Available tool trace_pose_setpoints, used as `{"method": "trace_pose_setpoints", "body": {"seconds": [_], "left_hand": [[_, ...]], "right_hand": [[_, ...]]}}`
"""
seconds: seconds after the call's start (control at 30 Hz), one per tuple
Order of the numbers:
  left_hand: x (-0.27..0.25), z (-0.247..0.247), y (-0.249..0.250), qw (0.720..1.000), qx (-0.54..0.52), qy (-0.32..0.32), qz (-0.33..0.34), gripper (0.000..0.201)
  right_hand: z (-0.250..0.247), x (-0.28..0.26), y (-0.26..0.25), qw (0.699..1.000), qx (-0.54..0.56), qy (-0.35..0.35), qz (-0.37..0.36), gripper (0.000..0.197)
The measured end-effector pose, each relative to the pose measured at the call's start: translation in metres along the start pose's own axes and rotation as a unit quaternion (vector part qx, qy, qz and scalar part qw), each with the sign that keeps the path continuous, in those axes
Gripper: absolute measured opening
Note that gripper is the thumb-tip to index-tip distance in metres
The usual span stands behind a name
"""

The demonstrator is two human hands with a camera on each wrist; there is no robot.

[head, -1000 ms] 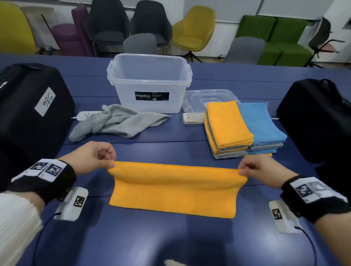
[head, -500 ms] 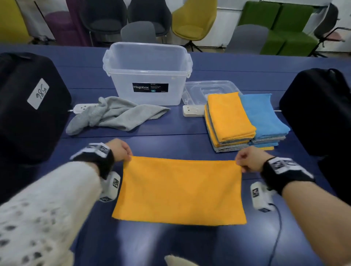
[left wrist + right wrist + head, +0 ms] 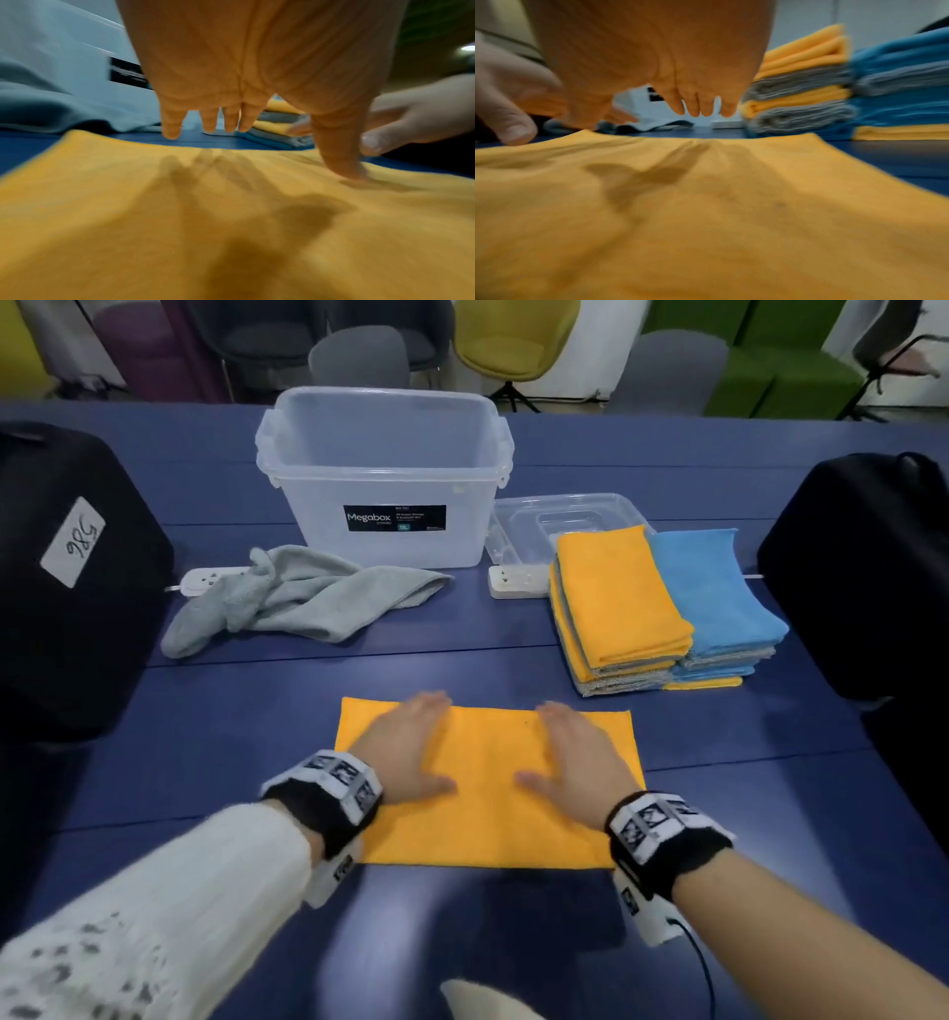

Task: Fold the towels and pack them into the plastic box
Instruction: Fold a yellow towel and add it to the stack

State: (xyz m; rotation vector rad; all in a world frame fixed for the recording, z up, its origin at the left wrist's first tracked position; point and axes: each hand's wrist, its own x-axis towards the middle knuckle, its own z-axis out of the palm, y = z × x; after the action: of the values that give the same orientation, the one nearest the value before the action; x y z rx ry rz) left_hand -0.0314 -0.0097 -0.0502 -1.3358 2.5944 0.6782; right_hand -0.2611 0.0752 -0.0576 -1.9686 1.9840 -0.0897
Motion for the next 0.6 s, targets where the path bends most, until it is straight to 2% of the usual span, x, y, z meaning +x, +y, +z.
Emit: {"method": "trace_pose_setpoints", "body": {"seconds": [0.07,0.17,0.33,0.47,0.53,0.6], "left_hand": [[0.006,0.018,0.024,0.992,0.069,-0.097,0.031,0.133],[0.016,0.033,0.033,0.982,0.103,-0.161,-0.002,0.152],[0.009,0.029,0.0,0.972,0.144,-0.187,-0.013,0.163],[-0.009,0.017,-0.041,0.973,0.141,-0.184,-0.018,0.166],[-0.014,0.012,-0.05,0.972,0.137,-0.192,-0.01,0.172],[-0.017,0.008,-0.054,0.97,0.141,-0.197,0.005,0.169]], "right_hand": [[0.018,0.008,-0.021,0.991,-0.067,-0.106,-0.037,0.118],[0.033,0.019,-0.029,0.977,-0.105,-0.185,-0.03,0.138],[0.028,0.009,0.009,0.968,-0.13,-0.211,-0.045,0.149],[0.007,-0.02,0.056,0.961,-0.14,-0.239,-0.013,0.152],[0.001,-0.029,0.068,0.961,-0.134,-0.244,-0.002,0.152],[-0.002,-0.034,0.075,0.96,-0.126,-0.248,0.005,0.153]]}}
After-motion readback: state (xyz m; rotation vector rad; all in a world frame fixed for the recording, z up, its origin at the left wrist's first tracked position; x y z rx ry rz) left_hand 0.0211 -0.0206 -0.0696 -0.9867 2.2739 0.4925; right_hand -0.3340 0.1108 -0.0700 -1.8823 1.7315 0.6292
